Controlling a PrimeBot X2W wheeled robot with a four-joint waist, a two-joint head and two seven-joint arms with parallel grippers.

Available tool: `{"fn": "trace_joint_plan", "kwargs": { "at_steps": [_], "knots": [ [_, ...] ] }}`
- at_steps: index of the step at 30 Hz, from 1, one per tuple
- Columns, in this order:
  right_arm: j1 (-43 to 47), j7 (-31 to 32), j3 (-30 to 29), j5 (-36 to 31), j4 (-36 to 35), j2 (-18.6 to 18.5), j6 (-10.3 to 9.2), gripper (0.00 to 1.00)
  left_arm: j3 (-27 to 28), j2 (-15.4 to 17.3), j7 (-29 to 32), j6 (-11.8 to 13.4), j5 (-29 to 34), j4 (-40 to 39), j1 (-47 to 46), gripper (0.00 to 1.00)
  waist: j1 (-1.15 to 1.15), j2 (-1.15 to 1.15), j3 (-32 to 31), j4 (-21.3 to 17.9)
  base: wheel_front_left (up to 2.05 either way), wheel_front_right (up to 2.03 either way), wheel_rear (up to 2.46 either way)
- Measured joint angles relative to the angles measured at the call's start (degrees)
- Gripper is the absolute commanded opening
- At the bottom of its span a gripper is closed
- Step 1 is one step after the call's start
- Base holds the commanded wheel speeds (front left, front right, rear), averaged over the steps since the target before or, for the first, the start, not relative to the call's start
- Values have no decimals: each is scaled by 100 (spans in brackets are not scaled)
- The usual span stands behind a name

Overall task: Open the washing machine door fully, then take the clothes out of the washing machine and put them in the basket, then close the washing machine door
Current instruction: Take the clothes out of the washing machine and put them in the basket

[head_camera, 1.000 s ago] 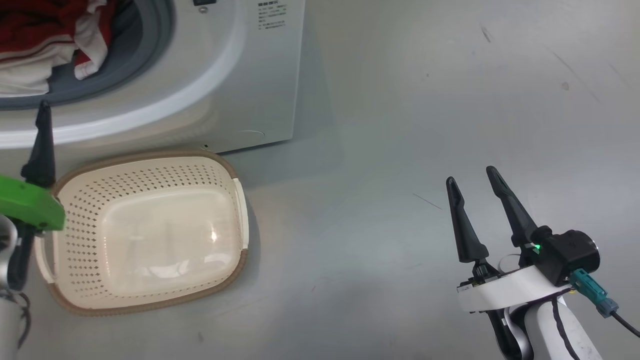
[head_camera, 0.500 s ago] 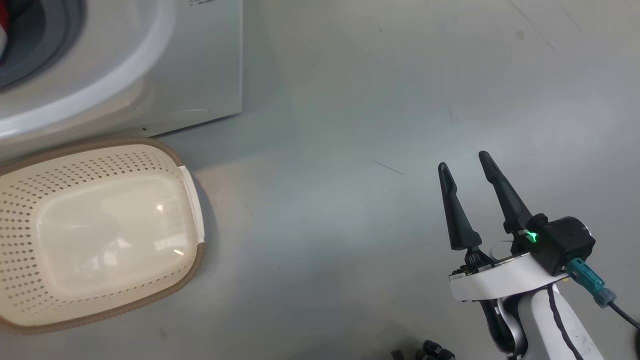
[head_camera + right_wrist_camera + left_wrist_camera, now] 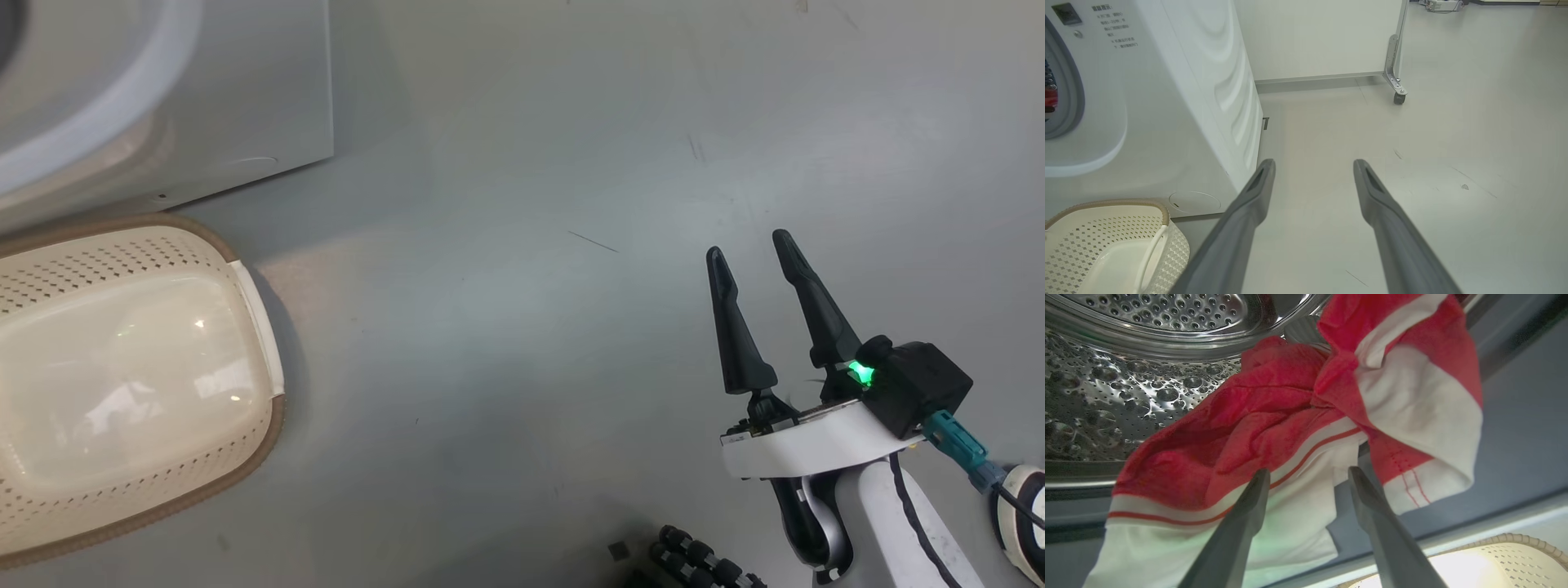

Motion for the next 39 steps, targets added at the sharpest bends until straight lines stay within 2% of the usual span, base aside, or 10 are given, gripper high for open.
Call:
{"fn": "trace_joint_plan", "kwargs": {
  "at_steps": [9, 23, 24, 25, 26, 34, 39],
  "knots": [
    [-68, -20, 81, 58, -26, 4, -142, 100, -177, 97, 238, -46, 190, 404, -323, 100, 0, 0, 81, -75, 0, 0, 0],
    [-176, -20, 182, 101, -51, 4, -240, 100, -274, 112, 311, -82, 279, 822, -727, 100, 0, 0, 140, -118, 0, 0, 0],
    [-184, -20, 183, 101, -54, 4, -243, 100, -280, 112, 311, -85, 279, 848, -752, 50, 0, 0, 143, -118, 0, 0, 0],
    [-185, -20, 186, 101, -54, 4, -244, 100, -286, 112, 311, -98, 279, 870, -773, 20, 0, 0, 146, -117, 0, 0, 0],
    [-185, -20, 188, 101, -54, 4, -244, 100, -296, 111, 309, -99, 279, 892, -793, 0, 0, 0, 148, -115, 0, 0, 0],
    [-232, -20, 202, 101, -54, 4, -294, 100, -364, 78, 233, -107, 279, 1093, -890, 0, 0, 0, 132, -86, 0, 0, 0],
    [-246, -20, 187, 101, -52, 4, -304, 100, -370, -36, -31, -108, 275, 1163, -943, 0, 0, 0, 91, -51, 0, 0, 0]
  ]
}}
